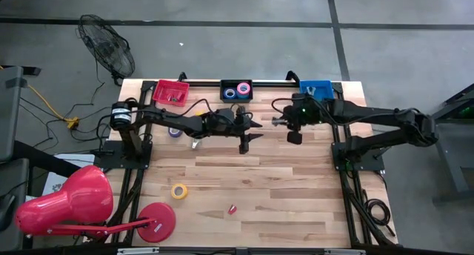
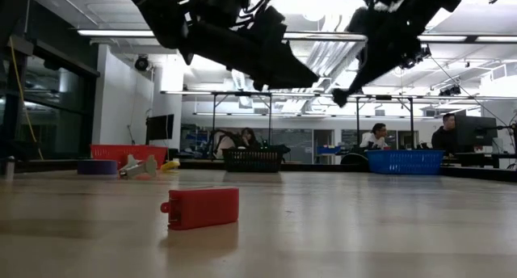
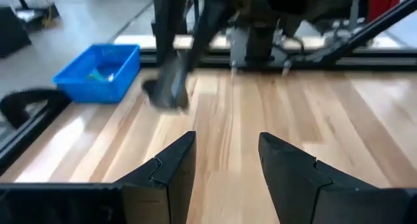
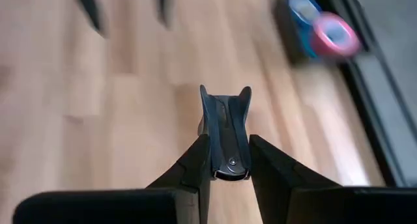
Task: Pick and place Stapler, Stapler remover, tape
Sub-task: Put the black staple remover into the blue bin
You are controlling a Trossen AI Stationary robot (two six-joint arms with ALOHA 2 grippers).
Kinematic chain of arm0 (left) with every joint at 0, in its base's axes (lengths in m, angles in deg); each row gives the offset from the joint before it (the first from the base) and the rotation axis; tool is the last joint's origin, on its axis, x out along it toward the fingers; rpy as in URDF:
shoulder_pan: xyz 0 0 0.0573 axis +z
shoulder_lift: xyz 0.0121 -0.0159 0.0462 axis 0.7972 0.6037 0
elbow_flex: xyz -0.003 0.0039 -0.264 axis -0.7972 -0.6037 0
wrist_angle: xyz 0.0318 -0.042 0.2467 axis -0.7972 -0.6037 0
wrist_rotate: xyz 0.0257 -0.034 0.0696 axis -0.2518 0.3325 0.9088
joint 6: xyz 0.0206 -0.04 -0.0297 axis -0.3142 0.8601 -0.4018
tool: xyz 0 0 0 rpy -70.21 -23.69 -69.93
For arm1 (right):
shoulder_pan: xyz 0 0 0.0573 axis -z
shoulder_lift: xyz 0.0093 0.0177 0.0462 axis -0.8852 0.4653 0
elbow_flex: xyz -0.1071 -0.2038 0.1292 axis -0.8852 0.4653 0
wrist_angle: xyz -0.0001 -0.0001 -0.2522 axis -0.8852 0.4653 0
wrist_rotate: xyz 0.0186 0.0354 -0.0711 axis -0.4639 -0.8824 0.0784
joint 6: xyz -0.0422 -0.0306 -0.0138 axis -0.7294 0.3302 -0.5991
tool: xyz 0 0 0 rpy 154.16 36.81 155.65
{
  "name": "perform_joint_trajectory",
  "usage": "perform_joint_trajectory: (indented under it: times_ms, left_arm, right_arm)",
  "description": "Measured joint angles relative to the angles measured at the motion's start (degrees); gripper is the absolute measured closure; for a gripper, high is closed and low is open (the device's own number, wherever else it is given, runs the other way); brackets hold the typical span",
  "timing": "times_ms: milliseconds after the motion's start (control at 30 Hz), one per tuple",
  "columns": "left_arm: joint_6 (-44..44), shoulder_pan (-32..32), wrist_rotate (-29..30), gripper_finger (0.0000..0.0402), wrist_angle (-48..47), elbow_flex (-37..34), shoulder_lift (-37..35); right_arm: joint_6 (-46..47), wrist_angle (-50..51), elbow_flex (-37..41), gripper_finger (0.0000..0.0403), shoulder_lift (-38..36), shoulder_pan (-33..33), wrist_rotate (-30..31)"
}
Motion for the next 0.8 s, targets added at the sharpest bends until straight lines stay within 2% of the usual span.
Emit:
perform_joint_trajectory:
  times_ms: [167,433,667,800]
  left_arm:
    - [0.0,2.3,-3.4,0.0237,-4.9,0.0,-1.7]
    - [0.0,5.4,-7.0,0.0237,-10.2,0.0,-3.4]
    - [-0.1,8.0,-14.0,0.0237,-11.5,0.0,-3.4]
    - [-0.2,9.8,-18.9,0.0237,-11.8,0.0,-3.4]
  right_arm:
    - [4.0,3.5,0.0,0.0328,0.0,6.3,8.4]
    - [13.3,4.3,0.0,0.0328,0.0,20.6,13.6]
    - [19.5,4.2,0.0,0.0328,0.3,33.4,14.4]
    - [22.0,2.6,0.0,0.0328,2.7,37.9,14.0]
